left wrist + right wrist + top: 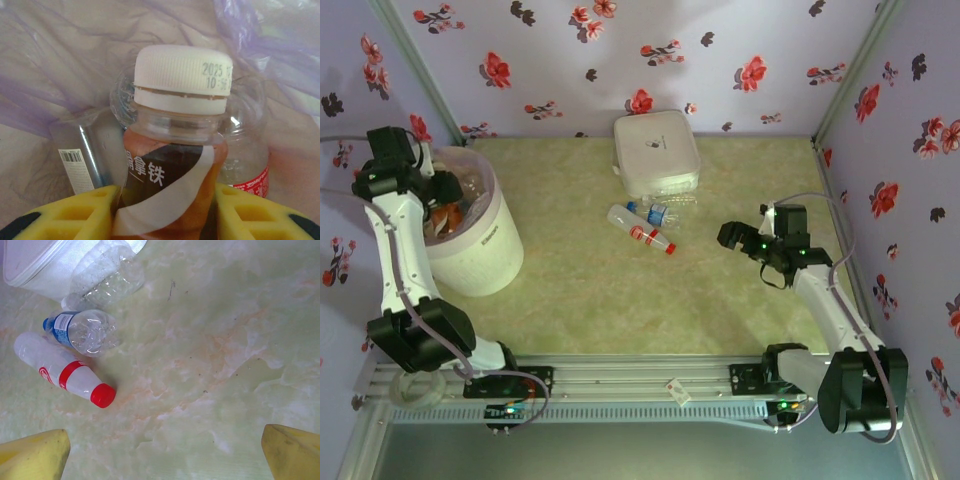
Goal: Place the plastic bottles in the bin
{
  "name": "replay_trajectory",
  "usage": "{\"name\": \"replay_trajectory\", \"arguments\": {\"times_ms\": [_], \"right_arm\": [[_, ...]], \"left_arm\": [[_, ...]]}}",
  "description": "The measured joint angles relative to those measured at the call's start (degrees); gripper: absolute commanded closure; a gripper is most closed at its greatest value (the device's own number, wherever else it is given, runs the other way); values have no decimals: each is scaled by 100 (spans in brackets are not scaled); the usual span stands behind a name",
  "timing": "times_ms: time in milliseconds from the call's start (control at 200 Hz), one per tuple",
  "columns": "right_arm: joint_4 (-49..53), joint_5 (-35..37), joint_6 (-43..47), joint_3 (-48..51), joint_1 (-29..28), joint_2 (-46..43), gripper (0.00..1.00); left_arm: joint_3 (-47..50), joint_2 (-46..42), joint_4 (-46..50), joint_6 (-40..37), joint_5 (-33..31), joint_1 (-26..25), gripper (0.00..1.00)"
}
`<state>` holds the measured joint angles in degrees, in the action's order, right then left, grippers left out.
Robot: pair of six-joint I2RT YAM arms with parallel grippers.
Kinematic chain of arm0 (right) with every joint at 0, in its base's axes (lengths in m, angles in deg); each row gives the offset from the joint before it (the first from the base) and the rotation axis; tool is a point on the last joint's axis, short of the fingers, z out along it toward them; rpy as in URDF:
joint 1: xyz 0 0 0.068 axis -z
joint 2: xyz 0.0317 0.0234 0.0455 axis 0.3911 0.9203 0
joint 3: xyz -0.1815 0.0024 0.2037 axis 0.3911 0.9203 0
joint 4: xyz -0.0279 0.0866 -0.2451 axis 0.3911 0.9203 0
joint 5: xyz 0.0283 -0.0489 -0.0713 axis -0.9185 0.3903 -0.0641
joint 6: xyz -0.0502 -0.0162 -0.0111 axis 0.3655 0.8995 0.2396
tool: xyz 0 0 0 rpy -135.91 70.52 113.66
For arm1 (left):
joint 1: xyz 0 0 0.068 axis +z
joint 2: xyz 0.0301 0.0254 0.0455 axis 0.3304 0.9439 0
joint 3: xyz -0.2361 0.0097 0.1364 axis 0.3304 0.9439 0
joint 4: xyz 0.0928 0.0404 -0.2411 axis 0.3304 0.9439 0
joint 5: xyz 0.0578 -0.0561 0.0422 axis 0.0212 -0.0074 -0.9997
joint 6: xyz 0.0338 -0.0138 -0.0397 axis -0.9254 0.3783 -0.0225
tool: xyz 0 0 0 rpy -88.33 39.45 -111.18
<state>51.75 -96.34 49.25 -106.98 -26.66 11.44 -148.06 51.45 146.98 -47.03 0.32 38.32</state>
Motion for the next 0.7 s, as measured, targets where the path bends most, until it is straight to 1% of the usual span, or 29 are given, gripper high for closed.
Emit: {"name": "replay_trajectory", "arguments": {"times_ms": [250, 355, 505, 570, 650, 700], "right_arm": [[-70, -15, 2, 2, 0, 13, 1], [-114, -20, 0, 2, 0, 63, 1], [-116, -20, 2, 2, 0, 83, 1], [-114, -17, 2, 2, 0, 83, 1], [-116, -17, 0, 2, 0, 83, 1], [-116, -20, 0, 2, 0, 83, 1]], "left_arm": [[398, 133, -254, -52, 44, 0, 100], [597, 243, -393, -52, 76, 2, 90], [774, 334, -549, -72, 81, 7, 84], [833, 319, -588, -74, 79, 9, 78], [925, 280, -678, -76, 81, 11, 68], [979, 251, -739, -79, 81, 11, 66]]}}
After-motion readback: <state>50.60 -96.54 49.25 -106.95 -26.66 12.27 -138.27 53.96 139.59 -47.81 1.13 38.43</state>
